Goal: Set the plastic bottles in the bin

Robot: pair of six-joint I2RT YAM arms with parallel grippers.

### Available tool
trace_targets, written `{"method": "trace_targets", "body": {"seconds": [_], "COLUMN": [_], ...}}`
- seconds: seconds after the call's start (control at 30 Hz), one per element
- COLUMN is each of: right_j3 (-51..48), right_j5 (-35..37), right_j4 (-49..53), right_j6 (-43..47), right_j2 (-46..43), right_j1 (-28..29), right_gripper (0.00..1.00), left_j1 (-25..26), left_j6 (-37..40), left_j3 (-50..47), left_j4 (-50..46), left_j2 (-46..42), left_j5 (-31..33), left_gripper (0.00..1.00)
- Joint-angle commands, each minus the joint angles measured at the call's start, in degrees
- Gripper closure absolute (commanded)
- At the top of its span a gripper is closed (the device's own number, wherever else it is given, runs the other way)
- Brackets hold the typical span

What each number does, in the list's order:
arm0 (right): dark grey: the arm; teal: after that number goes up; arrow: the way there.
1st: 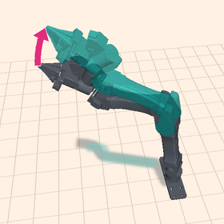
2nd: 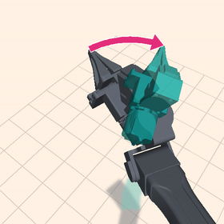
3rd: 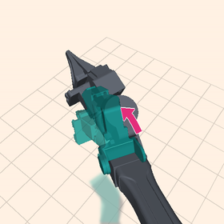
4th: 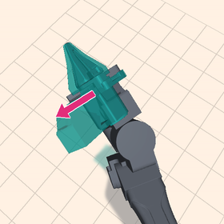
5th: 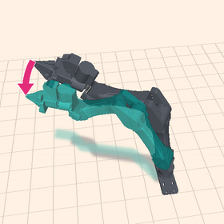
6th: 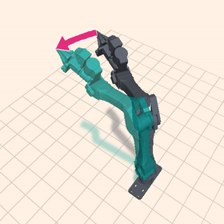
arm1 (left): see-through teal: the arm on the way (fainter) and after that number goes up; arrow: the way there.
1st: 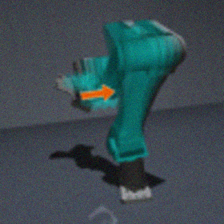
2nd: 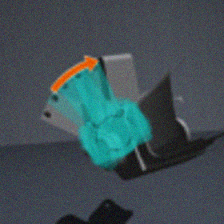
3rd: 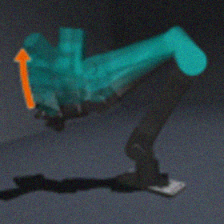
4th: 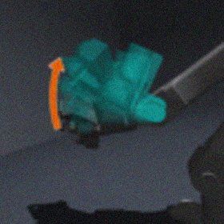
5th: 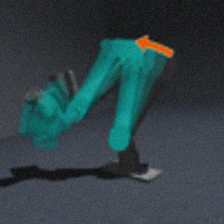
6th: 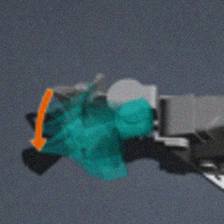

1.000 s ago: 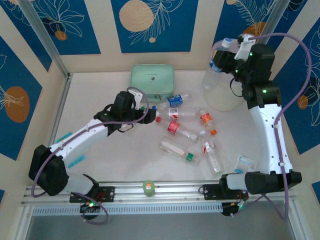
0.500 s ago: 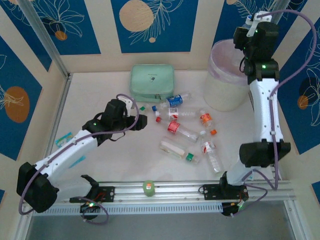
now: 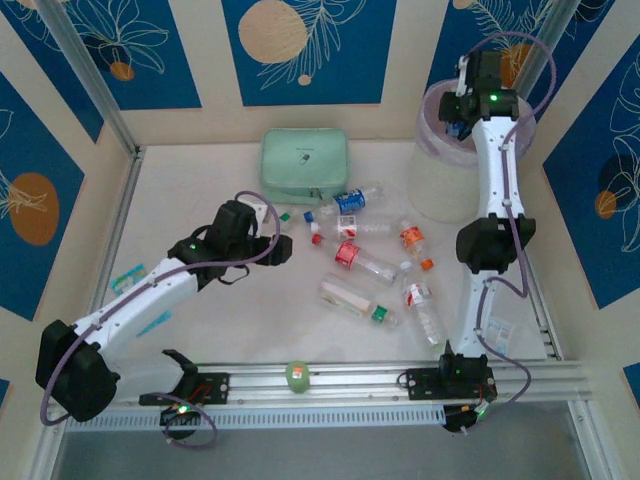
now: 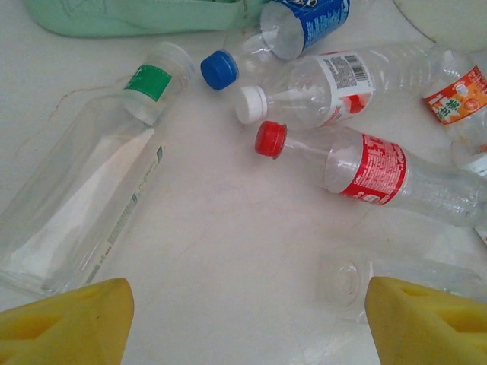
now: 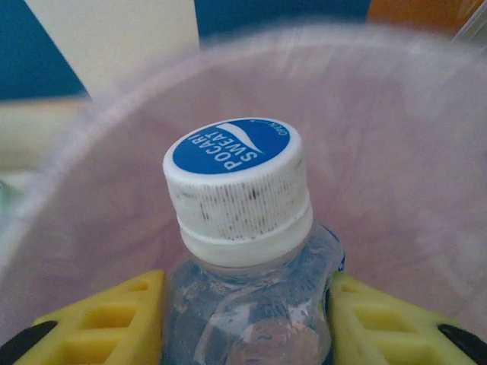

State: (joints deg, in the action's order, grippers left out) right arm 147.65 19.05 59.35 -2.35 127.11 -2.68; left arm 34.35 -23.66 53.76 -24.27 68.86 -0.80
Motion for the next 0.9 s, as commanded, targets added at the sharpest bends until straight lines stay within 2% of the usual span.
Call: {"method": "trace_targets", "body": {"seconds": [0.0, 0.27, 0.3, 0.37, 0.43, 0.57, 0.77, 0.87], "right_j3": [2.08, -2.89, -3.91, -5.11, -5.15, -3.22, -0.57, 0.73], "right_j5": [-4.2, -9.16, -10.5, -12.39, -12.78, -12.75, -12.13, -10.99], "right_j4": [6.7, 7.36, 6.81, 5.85, 5.42, 5.41, 4.89, 4.98], "right_j6": [-0.88, -4.1, -4.52, -5.4, -5.97, -6.4, -7.05, -6.57], "right_j2": [2.55, 7.32, 7.21, 7.07, 6.93, 5.7, 1.05, -2.19], "right_j1": [-1.5, -3.38, -3.49, -3.63, -3.56, -3.65, -3.65, -3.65], "right_gripper": [0.95, 0.8, 0.85, 0.85, 0.75, 0.42, 0.13, 0.04], "left_j1": [-0.33, -0.32, -0.32, -0.33, -0.33, -0.33, -0.33, -0.33], "left_j6": [0.28, 0.97, 1.06, 1.25, 1.2, 1.07, 2.33, 3.84], "left_j3": [0.84, 2.11, 2.29, 2.47, 2.57, 2.41, 3.06, 4.49], "left_j4": [-2.43, -2.84, -2.89, -2.8, -2.71, -2.95, -4.15, -5.85], "left_j2": [0.21, 3.61, 3.8, 4.0, 4.36, 4.57, 4.39, 4.95], "left_j5": [0.78, -0.02, -0.08, -0.21, -0.25, -0.28, 0.57, 1.82], "left_gripper": [0.22, 0.22, 0.23, 0.23, 0.23, 0.21, 0.22, 0.2]}}
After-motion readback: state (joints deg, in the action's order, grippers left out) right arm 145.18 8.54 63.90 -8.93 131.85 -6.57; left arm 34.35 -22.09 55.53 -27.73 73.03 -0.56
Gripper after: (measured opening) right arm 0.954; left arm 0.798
